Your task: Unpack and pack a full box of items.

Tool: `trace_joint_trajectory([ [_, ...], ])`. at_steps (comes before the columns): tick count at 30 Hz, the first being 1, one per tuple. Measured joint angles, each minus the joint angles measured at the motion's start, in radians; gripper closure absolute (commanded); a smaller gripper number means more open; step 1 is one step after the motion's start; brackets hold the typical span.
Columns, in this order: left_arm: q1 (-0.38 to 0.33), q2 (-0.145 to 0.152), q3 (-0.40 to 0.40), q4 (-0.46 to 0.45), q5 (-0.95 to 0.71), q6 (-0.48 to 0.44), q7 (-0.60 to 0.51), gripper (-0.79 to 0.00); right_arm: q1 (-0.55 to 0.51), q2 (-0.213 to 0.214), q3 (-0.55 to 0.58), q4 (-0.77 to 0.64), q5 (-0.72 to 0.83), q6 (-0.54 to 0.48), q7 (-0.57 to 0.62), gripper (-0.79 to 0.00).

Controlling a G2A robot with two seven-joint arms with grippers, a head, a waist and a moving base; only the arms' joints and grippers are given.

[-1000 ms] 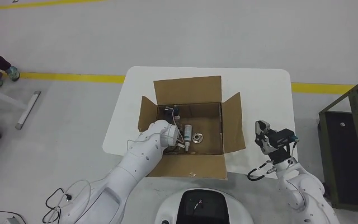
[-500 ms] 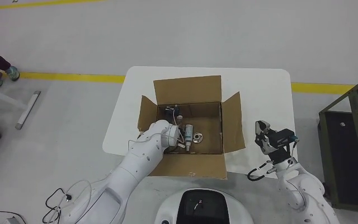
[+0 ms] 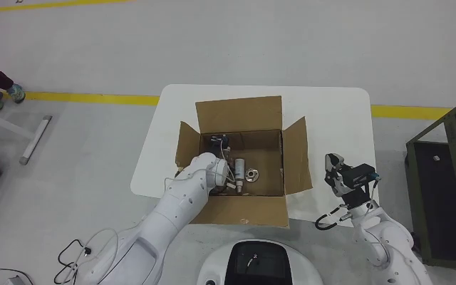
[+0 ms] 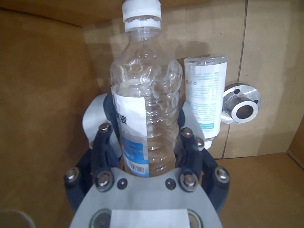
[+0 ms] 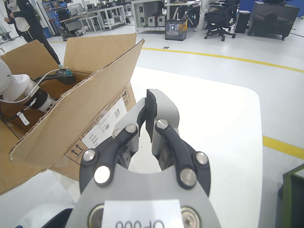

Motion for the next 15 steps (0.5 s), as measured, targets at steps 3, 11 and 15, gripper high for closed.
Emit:
trace_joint_trajectory([
  [3,-0.002,-0.002,-0.006,0.003,0.001,0.000,0.008,0.000,0.000,0.000,0.000,0.000,0.000,0.000,0.000,0.000],
  [11,0.007,0.008,-0.044,-0.053,0.006,-0.004,-0.004,0.000,0.000,0.000,0.000,0.000,0.000,0.000,0.000,0.000],
  [15,0.029,0.026,-0.082,-0.137,0.018,-0.008,-0.039,0.000,-0.004,0.001,0.006,-0.015,0.017,-0.007,0.021,0.000],
])
